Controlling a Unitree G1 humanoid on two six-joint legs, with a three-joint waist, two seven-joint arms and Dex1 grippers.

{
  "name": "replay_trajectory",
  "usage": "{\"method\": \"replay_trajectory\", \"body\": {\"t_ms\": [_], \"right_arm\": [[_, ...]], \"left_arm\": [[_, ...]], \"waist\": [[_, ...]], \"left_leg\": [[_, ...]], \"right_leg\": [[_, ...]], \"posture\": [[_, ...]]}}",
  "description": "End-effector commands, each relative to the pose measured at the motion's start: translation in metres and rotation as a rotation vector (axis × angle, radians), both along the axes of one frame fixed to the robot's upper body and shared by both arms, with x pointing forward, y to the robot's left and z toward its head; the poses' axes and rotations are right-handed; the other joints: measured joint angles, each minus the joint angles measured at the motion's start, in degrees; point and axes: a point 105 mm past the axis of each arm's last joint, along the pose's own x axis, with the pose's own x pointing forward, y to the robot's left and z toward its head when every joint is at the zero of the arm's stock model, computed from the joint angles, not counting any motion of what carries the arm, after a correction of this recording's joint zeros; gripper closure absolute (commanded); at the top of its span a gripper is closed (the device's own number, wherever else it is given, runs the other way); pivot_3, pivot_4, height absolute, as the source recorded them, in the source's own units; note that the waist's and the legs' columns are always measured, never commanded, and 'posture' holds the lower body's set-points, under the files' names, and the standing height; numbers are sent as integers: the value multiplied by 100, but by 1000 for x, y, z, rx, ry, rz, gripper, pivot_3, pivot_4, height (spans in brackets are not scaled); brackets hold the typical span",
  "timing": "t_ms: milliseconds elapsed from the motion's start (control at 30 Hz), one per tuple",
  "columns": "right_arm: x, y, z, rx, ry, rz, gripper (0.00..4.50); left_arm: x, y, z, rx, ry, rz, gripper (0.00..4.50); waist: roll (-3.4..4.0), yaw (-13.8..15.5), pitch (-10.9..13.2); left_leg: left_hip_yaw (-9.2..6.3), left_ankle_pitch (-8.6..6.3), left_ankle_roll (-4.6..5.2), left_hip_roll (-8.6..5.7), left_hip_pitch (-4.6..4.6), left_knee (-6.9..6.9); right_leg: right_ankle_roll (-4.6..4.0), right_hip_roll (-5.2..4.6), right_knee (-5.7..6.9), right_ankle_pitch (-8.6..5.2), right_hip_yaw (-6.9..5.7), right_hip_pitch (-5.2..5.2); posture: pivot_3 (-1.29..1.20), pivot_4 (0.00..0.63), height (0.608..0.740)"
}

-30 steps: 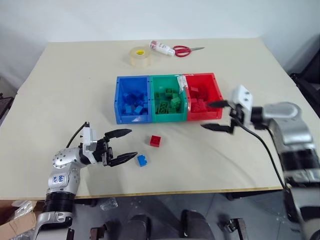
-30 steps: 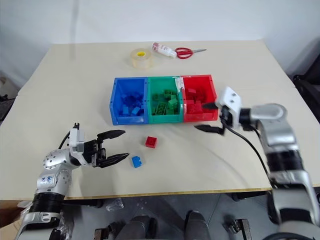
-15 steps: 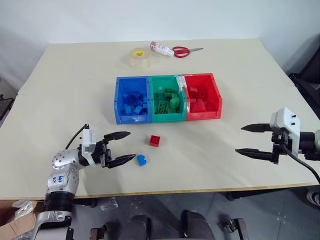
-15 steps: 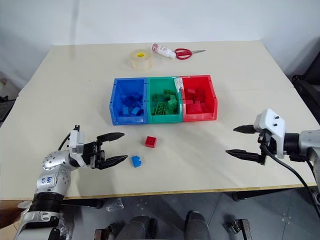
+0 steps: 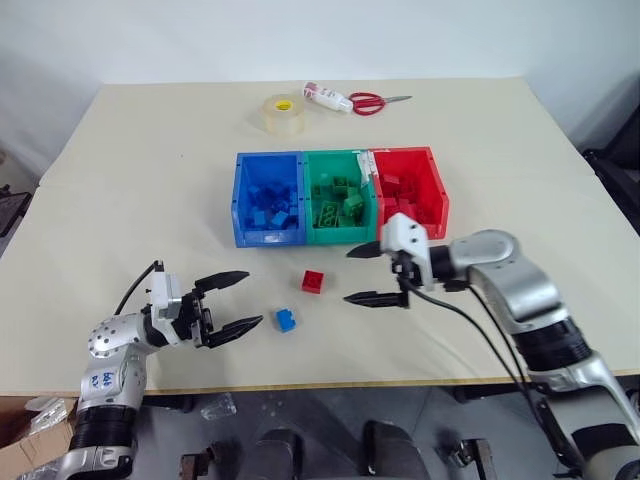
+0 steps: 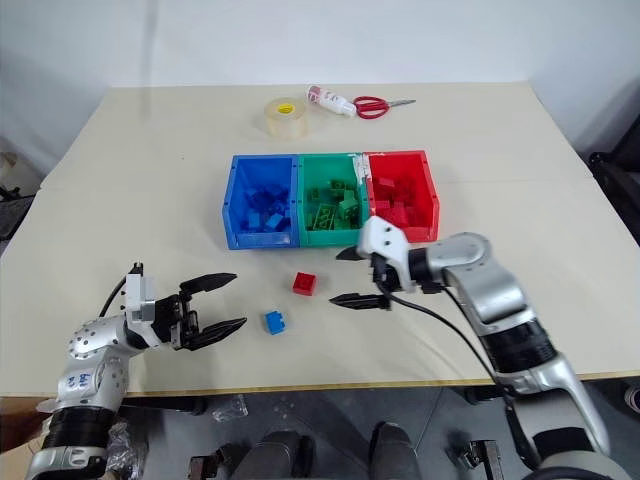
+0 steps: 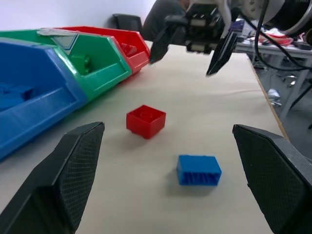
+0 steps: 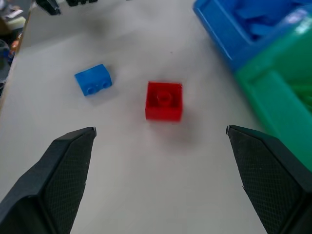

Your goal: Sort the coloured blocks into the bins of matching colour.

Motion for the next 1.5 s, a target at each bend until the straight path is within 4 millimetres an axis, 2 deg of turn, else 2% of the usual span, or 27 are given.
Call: {"method": "replay_trajectory", "body": {"t_ms": [33,167,267,367,600,633,833,967,1067,1267,1367,1500], "right_arm": [[5,19,-3,-4,-32,30,21],[20,40,-16,-21,-53,7,21],[23,48,-20,-11,-56,7,21],[23,51,-20,6,-54,5,620],[21,44,-8,52,-87,-12,2944],[19,43,-5,63,-91,-12,3077],[3,23,28,158,-108,-32,3075],[9,-9,60,209,-170,-150,3075],[30,-44,78,184,-247,-298,3075],[80,-88,93,138,-345,-549,3075],[93,-95,92,136,-349,-578,2079],[99,-95,94,132,-358,-570,687]], "left_arm": [[-7,4,10,-9,-44,34,0],[-12,4,7,-12,-38,59,0],[-14,3,7,-16,-39,68,0],[-14,2,7,-18,-39,74,0],[-11,0,7,-18,-34,58,0],[-9,-1,7,-18,-34,53,0],[0,-7,8,-18,-33,15,0],[6,-10,9,-20,-35,-4,0],[7,-12,8,-21,-34,-20,0],[11,-16,8,-22,-38,-37,0],[11,-18,8,-23,-41,-42,0],[11,-18,9,-22,-43,-46,0]], "waist": [[0,-13,0],[0,-46,0],[0,-50,0],[0,-89,0],[1,-154,-1],[1,-147,0],[1,-122,0],[0,-127,0],[0,-128,0],[0,-144,0],[0,-152,0],[0,-157,0]], "left_leg": [[0,0,0,1,0,-1],[0,0,0,-1,2,-2],[-6,0,-1,-2,2,-1],[-7,0,-1,-4,2,-2],[-8,0,-2,-2,3,-8],[-8,0,-2,-2,3,-8],[-9,0,-2,-4,1,-5],[-7,0,-2,-4,1,-6],[-4,0,-1,-5,1,-6],[5,0,-1,-3,2,-10],[7,0,-1,-3,2,-14],[7,0,-1,-3,1,-14]], "right_leg": [[0,1,2,0,0,-1],[0,0,8,0,0,-4],[-1,1,12,0,-2,-4],[-1,0,12,0,-2,-4],[-1,2,13,0,-5,-7],[-1,2,12,0,-5,-7],[-1,0,12,0,-4,-5],[-1,0,11,0,-4,-6],[-1,0,9,0,-2,-6],[-1,1,7,0,1,-7],[-1,1,8,0,2,-10],[-1,0,7,0,1,-11]], "posture": [[0,150,740],[0,150,740],[0,150,740],[0,150,740],[0,150,740],[0,150,740],[0,150,740],[0,150,740],[0,150,740],[0,150,740],[0,150,740],[0,150,740]]}}
